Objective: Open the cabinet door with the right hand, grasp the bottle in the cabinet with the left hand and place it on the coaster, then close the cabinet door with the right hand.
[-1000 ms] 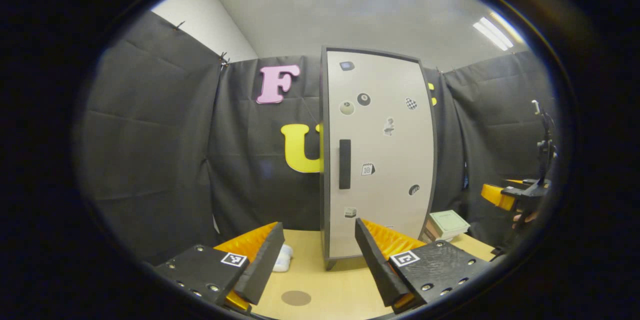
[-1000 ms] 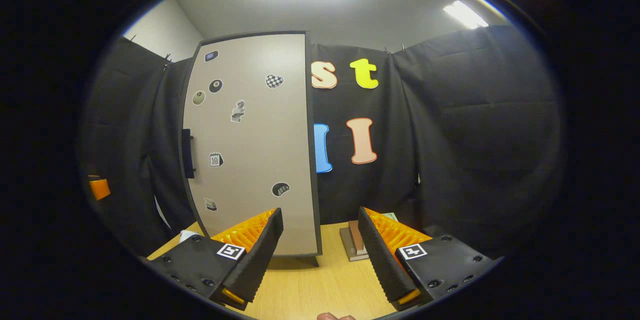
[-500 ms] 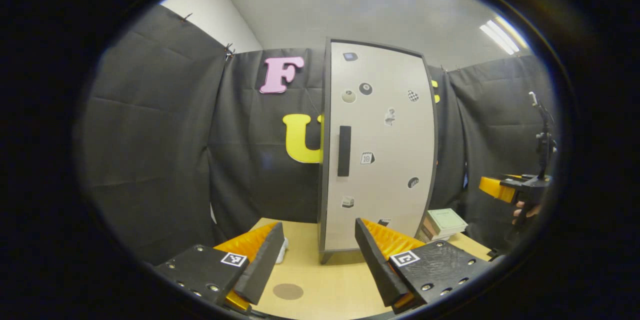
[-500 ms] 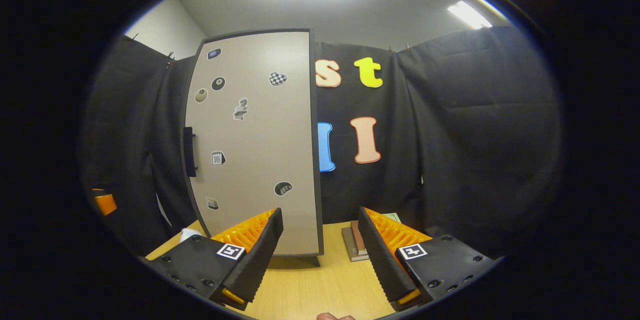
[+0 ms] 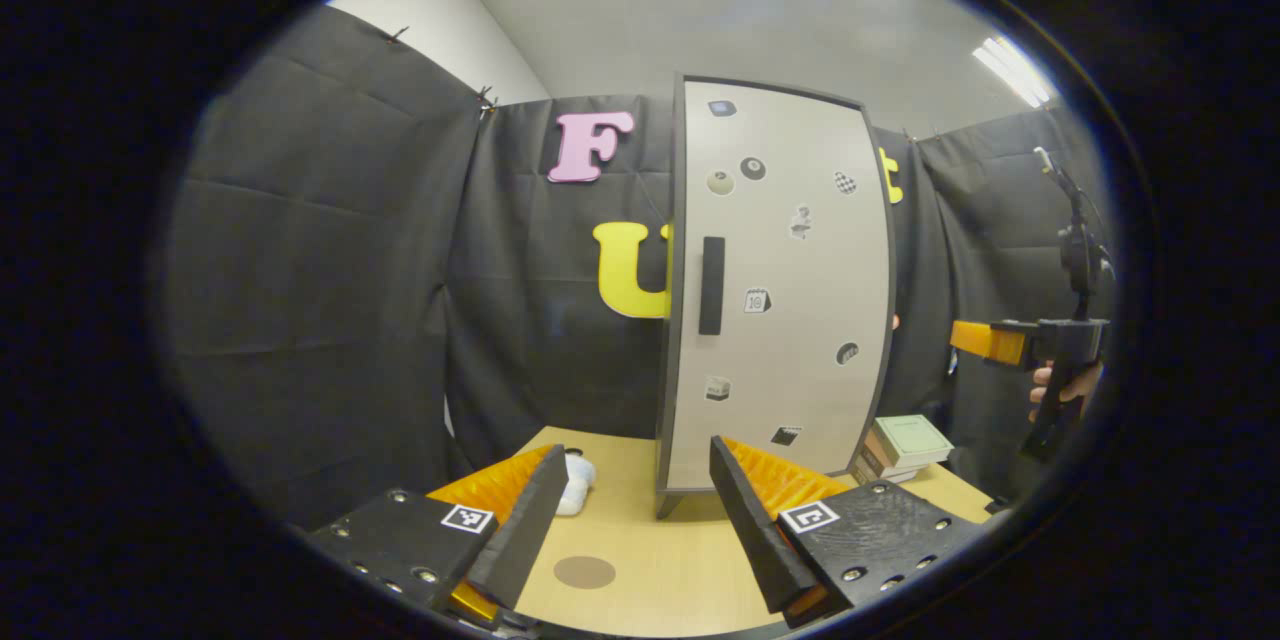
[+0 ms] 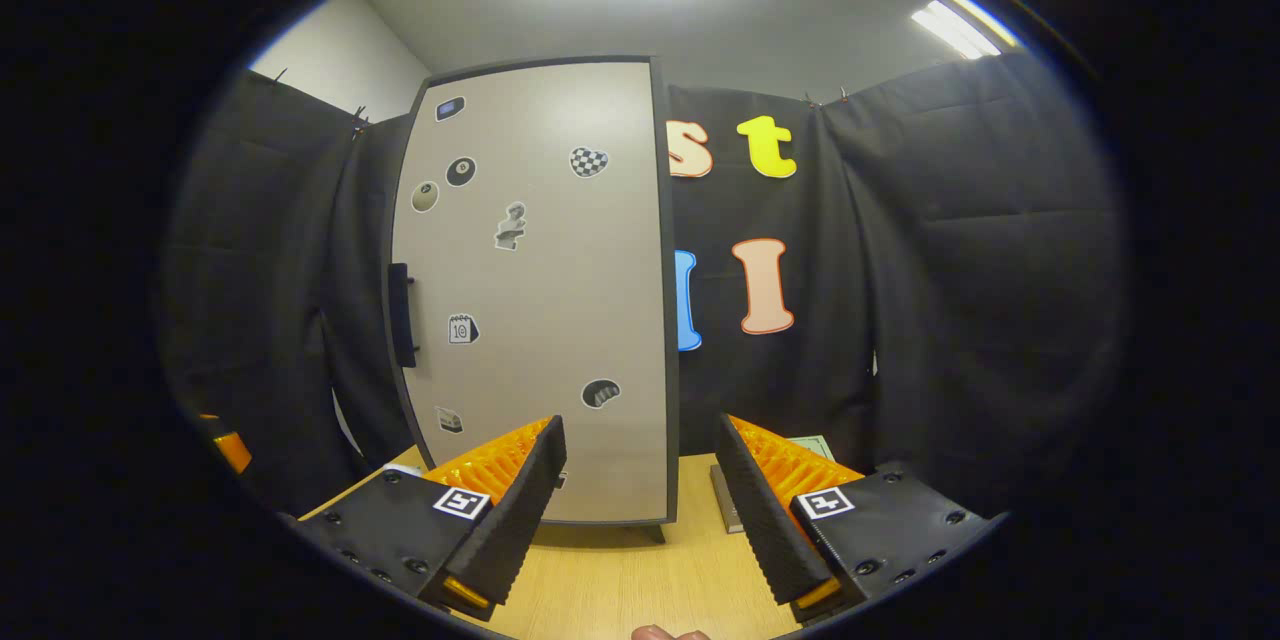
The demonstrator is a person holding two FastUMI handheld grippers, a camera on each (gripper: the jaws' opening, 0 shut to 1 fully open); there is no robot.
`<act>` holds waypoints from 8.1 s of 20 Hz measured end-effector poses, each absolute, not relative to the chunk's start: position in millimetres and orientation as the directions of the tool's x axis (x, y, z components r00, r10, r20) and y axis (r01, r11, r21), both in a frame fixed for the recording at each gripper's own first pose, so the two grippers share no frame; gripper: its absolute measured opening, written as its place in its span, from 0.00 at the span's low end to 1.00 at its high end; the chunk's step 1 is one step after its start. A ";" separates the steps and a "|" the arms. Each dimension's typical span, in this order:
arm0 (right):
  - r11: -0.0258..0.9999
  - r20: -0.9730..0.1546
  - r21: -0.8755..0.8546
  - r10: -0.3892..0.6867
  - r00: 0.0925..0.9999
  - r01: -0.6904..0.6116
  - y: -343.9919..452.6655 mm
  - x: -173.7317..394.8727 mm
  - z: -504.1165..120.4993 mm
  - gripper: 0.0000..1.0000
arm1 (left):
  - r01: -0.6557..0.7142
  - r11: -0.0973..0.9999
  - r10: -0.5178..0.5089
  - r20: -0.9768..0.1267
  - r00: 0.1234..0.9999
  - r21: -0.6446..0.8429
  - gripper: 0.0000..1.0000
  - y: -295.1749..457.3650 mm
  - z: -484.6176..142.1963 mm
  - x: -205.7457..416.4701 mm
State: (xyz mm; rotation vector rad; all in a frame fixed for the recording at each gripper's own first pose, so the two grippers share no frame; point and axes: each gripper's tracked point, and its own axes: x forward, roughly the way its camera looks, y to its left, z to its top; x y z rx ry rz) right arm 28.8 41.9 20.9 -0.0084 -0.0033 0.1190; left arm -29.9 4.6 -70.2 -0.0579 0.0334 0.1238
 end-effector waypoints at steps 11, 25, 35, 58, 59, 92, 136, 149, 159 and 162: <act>0.953 0.029 -0.069 0.297 0.954 -0.295 154.3 81.7 68.7 0.96 | -0.289 0.956 0.281 -0.126 0.951 -0.057 0.88 41.4 -152.8 -76.3; 0.904 0.077 -0.100 0.423 0.903 -0.415 309.5 141.9 94.4 0.98 | -0.522 0.852 0.511 -0.146 0.847 -0.044 0.87 126.4 -156.8 -106.1; 0.925 0.029 -0.119 0.367 0.930 -0.361 336.5 179.1 67.7 0.98 | -0.637 0.771 0.631 -0.155 0.760 0.017 0.86 162.3 -157.4 -141.8; 0.884 -0.054 -0.057 0.462 0.885 -0.464 337.5 149.6 58.3 0.09 | -0.532 0.847 0.526 -0.155 0.836 0.003 0.87 146.3 -146.5 -143.9; 0.880 -0.057 -0.057 0.468 0.882 -0.471 335.3 144.8 58.3 0.07 | -0.522 0.853 0.516 -0.157 0.842 0.000 0.87 144.5 -145.8 -143.9; 0.683 -0.060 0.049 0.730 0.681 -0.729 239.7 71.9 55.0 0.09 | -0.419 0.908 0.412 -0.227 0.882 0.015 0.87 17.5 -88.2 -106.5; 0.968 -0.185 0.190 -0.127 0.975 0.162 94.7 78.0 31.2 0.00 | 0.199 0.980 -0.200 -0.191 0.961 -0.023 0.87 -10.4 -85.4 111.6; 0.966 -0.072 0.097 -0.233 0.970 0.239 46.3 151.4 58.3 0.03 | 0.257 0.966 -0.257 -0.056 0.965 -0.009 0.89 -92.1 -11.4 282.9; 0.937 -0.096 0.138 -0.309 0.946 0.320 3.2 200.6 30.6 0.00 | 0.327 0.944 -0.328 -0.035 0.944 -0.041 0.89 -148.1 -2.1 379.9; 0.943 -0.111 0.134 -0.293 0.950 0.306 3.4 213.2 27.1 0.01 | 0.340 0.939 -0.342 -0.042 0.939 -0.048 0.86 -162.6 -9.3 403.3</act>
